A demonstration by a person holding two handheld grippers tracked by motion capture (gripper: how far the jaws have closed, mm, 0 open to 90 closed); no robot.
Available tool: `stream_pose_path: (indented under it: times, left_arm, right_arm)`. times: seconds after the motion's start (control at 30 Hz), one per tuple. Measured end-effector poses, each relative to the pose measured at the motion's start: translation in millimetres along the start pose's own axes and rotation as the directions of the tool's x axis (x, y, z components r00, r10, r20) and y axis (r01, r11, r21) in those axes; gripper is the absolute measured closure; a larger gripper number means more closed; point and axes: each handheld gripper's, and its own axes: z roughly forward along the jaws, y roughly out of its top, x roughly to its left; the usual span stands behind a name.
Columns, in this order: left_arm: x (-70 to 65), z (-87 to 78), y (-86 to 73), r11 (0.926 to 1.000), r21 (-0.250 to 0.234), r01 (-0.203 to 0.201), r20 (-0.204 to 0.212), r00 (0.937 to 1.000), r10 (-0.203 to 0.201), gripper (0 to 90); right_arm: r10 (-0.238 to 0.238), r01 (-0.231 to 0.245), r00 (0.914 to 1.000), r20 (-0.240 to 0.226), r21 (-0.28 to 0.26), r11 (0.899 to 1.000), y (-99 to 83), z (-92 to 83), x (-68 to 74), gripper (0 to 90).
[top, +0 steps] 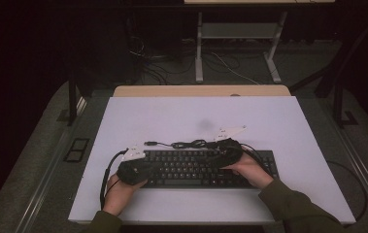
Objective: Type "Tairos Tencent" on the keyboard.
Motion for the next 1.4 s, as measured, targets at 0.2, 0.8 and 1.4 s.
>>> stream_pose_path:
  times: [0.2, 0.8, 1.4]
  left_arm:
    - [-1.3, 6.0, 0.9, 0.9999, 0.012, -0.009, 0.004, 0.9999, 0.009, 89.5]
    - [-1.2, 12.9, -0.3, 0.9987, 0.047, -0.019, -0.001, 0.9998, 0.019, 89.6]
    - [-1.3, 5.4, 2.8, 0.9997, 0.018, -0.014, 0.005, 0.9999, 0.013, 89.6]
  right_arm:
    - [-0.006, 0.006, 1.0000, -0.002, 0.000, 1.000, 0.0, 0.6, 0.4, 27.9]
    - [-0.007, 0.007, 1.0000, 0.000, 0.004, 1.000, -0.2, 0.5, 0.6, 27.9]
    - [-0.016, 0.016, 0.9998, 0.010, -0.005, 1.000, -0.3, 0.3, 1.3, 23.7]
